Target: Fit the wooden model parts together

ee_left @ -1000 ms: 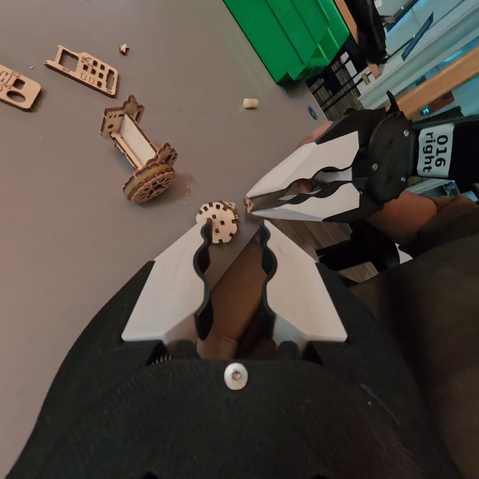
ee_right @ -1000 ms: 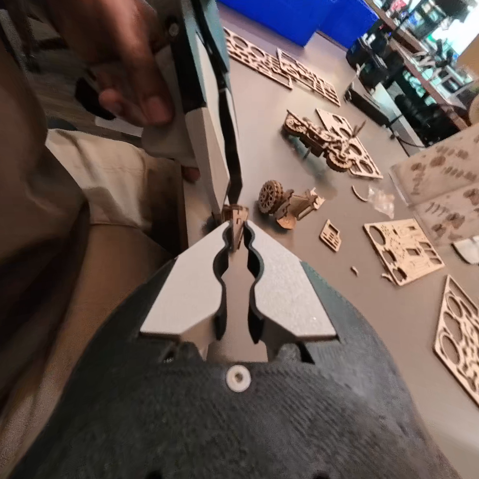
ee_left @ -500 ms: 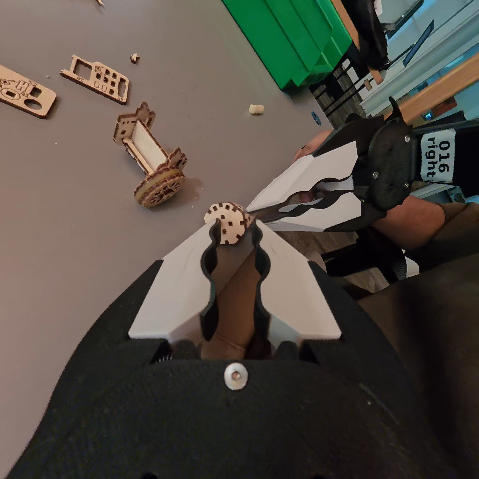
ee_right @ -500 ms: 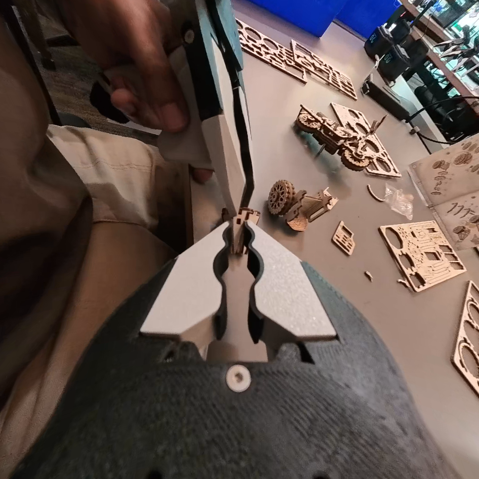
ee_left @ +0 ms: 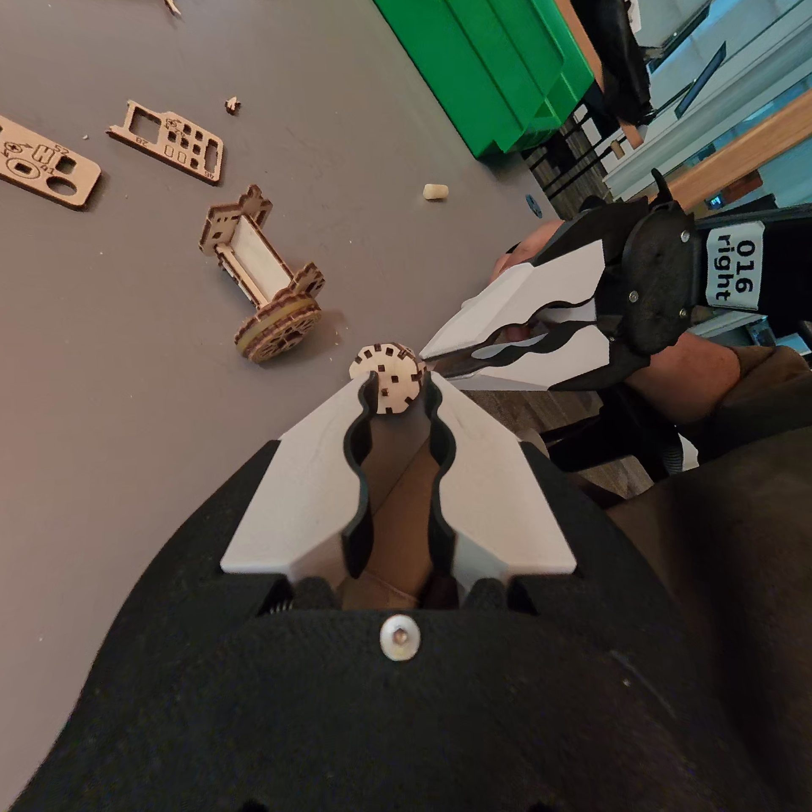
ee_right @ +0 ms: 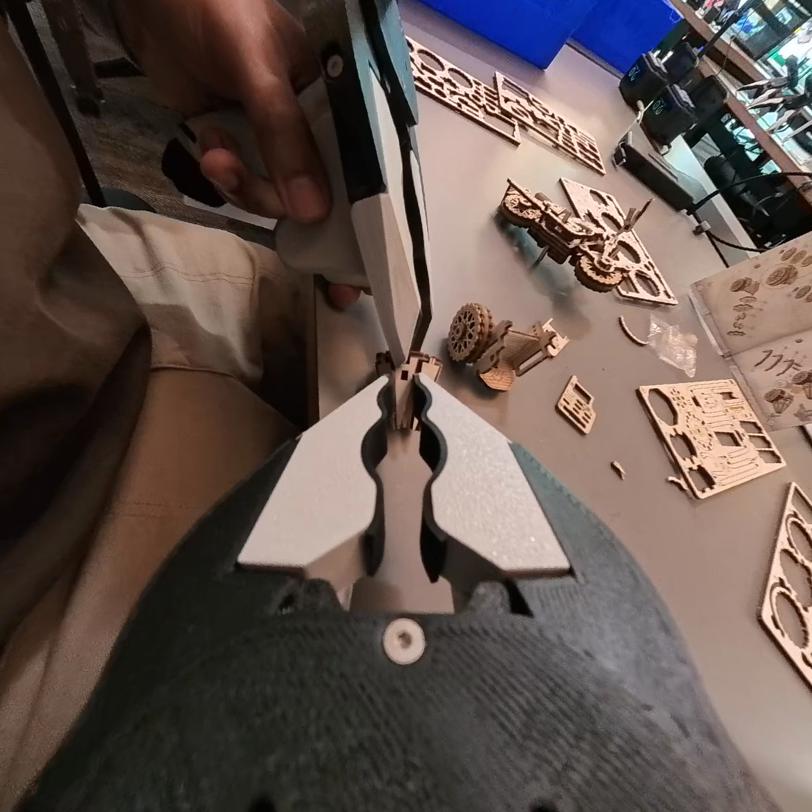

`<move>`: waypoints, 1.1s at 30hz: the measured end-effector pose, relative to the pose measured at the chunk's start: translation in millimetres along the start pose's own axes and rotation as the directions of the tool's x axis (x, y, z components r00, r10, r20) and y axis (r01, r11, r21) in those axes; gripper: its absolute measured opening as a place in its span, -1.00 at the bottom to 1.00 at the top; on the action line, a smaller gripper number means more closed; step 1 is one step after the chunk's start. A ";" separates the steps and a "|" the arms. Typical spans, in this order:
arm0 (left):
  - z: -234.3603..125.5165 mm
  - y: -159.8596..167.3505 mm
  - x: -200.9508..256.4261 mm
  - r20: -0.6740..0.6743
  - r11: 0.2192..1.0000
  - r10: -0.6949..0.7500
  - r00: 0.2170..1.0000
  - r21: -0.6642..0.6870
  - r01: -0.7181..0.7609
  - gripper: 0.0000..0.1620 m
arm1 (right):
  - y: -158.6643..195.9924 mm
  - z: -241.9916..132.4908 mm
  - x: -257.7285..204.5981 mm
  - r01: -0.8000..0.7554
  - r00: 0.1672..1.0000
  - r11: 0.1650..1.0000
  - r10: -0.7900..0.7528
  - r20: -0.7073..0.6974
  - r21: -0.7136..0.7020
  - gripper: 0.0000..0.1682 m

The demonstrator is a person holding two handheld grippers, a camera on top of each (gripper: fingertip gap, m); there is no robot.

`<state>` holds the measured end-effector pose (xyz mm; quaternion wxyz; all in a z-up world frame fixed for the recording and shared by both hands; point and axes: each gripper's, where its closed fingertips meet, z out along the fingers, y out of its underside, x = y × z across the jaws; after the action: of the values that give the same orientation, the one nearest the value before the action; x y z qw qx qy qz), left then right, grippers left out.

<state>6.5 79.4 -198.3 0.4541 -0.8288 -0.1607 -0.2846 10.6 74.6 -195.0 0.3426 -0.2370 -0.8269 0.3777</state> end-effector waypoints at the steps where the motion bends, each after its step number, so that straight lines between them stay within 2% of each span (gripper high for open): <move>1: 0.0 -0.1 -0.1 0.001 1.000 0.001 1.000 0.000 -0.001 -0.79 | 0.5 -0.2 0.3 0.002 1.000 1.000 -0.002 0.001 0.000 -0.94; 28: 3.0 -1.5 -0.7 0.017 0.999 0.050 0.999 -0.006 -0.050 -0.81 | 3.2 0.3 3.2 -0.011 0.999 1.000 0.011 0.042 0.002 -0.93; 33: 3.6 -2.7 -0.5 -0.014 1.000 0.003 1.000 -0.010 -0.003 -0.79 | 3.4 0.7 2.7 -0.011 0.999 1.000 0.011 0.050 0.002 -0.93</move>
<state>5.9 83.9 -198.4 0.4515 -0.8294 -0.1547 -0.2905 8.8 78.1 -197.0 0.3199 -0.2317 -0.8336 0.3862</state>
